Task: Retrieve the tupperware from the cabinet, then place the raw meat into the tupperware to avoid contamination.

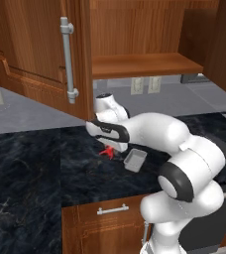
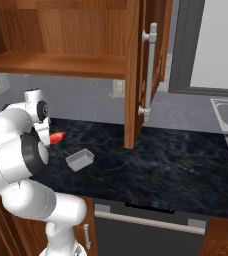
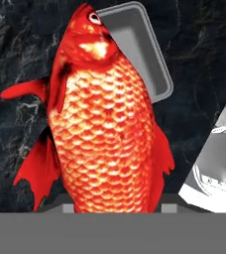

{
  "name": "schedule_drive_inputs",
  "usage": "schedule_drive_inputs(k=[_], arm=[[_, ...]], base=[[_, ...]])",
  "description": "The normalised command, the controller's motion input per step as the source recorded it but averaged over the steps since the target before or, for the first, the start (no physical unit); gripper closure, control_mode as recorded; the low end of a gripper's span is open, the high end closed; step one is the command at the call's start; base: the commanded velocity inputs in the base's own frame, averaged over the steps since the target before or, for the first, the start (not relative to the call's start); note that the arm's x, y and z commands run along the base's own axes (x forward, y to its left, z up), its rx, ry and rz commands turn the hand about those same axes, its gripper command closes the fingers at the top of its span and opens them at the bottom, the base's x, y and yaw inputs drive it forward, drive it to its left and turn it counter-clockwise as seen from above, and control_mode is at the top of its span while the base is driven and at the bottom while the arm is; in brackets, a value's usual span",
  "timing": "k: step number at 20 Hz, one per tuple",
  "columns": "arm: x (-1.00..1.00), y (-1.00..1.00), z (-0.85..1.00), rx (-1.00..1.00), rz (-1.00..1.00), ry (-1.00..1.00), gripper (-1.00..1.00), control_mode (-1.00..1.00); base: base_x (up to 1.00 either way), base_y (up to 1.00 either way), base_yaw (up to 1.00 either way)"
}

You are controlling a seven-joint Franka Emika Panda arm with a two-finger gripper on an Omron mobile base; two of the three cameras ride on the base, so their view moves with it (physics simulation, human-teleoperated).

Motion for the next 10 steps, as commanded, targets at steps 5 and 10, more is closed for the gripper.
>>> schedule_drive_inputs(k=[5,10], arm=[[-0.04,-0.46,-0.02,0.1,-0.1,0.03,1.0,-1.0],[-0.06,-0.4,0.0,0.1,0.01,0.04,1.0,-1.0]], base=[[0.0,0.0,0.0],[0.0,0.0,0.0]])
